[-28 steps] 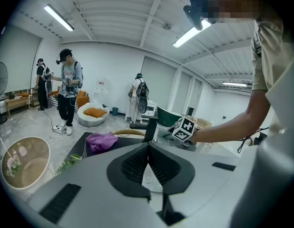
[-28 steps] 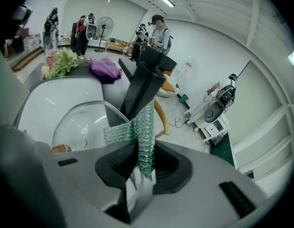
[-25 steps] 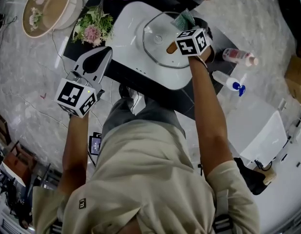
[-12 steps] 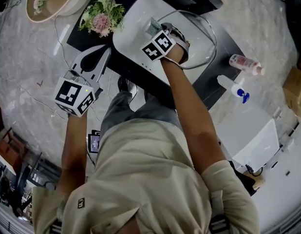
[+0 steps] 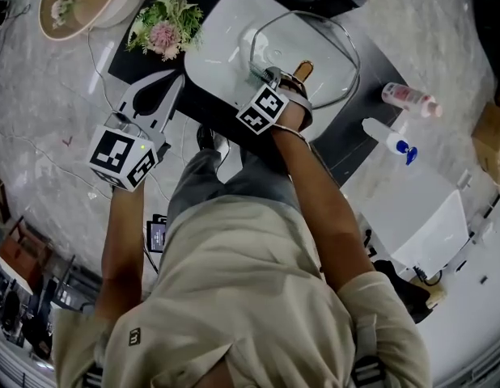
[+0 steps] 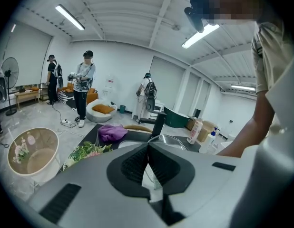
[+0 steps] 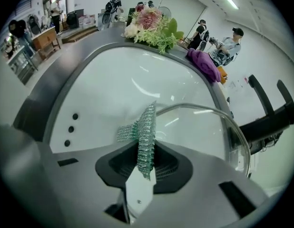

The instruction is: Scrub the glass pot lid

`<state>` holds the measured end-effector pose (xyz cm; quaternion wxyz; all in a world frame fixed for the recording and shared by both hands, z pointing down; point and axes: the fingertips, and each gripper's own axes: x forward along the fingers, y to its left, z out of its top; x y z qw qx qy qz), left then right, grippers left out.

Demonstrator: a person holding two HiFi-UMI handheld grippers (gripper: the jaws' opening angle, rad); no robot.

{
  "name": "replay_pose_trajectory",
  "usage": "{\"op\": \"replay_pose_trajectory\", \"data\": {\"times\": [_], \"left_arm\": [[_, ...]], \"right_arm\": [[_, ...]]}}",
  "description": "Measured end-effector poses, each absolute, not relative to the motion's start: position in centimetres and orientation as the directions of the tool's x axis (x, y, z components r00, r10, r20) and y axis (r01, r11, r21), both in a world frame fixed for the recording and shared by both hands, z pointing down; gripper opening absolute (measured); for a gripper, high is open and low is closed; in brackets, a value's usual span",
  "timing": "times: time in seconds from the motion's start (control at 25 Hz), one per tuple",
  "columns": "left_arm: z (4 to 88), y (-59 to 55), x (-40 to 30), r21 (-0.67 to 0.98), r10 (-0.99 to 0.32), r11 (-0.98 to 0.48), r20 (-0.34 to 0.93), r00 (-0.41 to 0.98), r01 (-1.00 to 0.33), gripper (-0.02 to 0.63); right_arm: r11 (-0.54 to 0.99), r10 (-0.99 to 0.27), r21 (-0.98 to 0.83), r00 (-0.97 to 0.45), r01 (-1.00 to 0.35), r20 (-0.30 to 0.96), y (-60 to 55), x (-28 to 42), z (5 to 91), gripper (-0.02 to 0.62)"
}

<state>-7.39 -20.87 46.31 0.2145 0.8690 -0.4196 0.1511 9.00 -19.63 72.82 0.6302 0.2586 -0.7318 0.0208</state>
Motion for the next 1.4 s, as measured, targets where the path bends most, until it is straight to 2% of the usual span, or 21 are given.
{"op": "replay_pose_trajectory", "data": {"times": [0.16, 0.48, 0.72, 1.4], "left_arm": [[45.9, -21.4, -6.7, 0.241, -0.656, -0.573, 0.439, 0.614, -0.784, 0.015], [44.4, -22.0, -5.4, 0.229, -0.641, -0.602, 0.433, 0.633, -0.765, 0.015], [43.0, -22.2, -5.3, 0.206, -0.641, -0.626, 0.413, 0.647, -0.752, 0.015], [39.7, -20.9, -7.5, 0.161, -0.652, -0.640, 0.404, 0.642, -0.751, 0.015]], "right_arm": [[0.871, -0.349, 0.303, -0.055, -0.387, 0.935, -17.7, 12.3, 72.5, 0.087], [0.845, -0.312, 0.276, -0.004, -0.458, 0.950, -16.1, 20.1, 71.5, 0.089], [0.803, -0.359, 0.347, 0.072, -0.484, 0.931, -17.8, 25.2, 69.2, 0.089], [0.707, -0.443, 0.480, 0.204, -0.519, 0.873, -25.9, 31.4, 65.2, 0.089]]}}
